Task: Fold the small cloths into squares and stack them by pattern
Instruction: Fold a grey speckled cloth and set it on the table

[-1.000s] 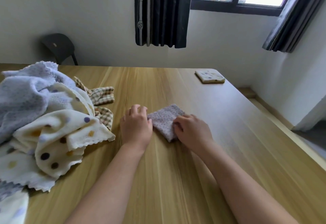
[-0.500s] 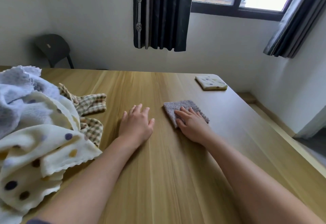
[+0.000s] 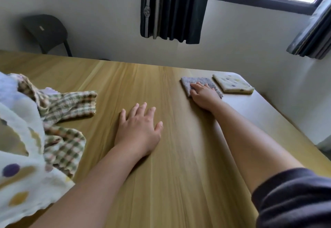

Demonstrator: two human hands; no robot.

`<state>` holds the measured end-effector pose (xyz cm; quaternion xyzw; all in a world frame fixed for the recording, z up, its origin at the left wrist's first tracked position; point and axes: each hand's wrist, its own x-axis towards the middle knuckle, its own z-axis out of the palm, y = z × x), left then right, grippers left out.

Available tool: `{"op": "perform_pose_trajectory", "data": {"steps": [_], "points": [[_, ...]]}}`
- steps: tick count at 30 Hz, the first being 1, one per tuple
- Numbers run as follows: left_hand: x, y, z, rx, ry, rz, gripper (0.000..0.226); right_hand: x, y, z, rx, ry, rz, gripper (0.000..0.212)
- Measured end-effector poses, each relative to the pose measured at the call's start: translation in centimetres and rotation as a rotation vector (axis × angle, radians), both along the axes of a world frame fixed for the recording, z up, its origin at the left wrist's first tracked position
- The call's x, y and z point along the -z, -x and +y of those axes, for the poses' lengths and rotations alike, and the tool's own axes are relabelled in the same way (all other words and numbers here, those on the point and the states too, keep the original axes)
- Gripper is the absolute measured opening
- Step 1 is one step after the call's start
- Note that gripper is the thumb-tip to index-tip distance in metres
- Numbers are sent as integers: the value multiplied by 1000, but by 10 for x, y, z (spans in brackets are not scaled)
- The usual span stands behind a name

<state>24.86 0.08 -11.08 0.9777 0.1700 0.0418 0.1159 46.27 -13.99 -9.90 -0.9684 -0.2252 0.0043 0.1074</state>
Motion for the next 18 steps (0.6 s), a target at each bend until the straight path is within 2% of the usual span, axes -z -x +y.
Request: {"op": "perform_pose_trajectory", "data": {"steps": [11, 14, 16, 18], "points": [[5, -2, 0, -10, 14, -38, 58, 7, -53, 11, 18, -20, -21, 45], [4, -2, 0, -15, 9, -37, 58, 5, -53, 7, 9, -99, -114, 45], [4, -2, 0, -16, 7, -38, 58, 0, -51, -4, 103, -145, -240, 44], [3, -3, 1, -14, 7, -41, 58, -4, -52, -21, 284, -125, -284, 44]]}}
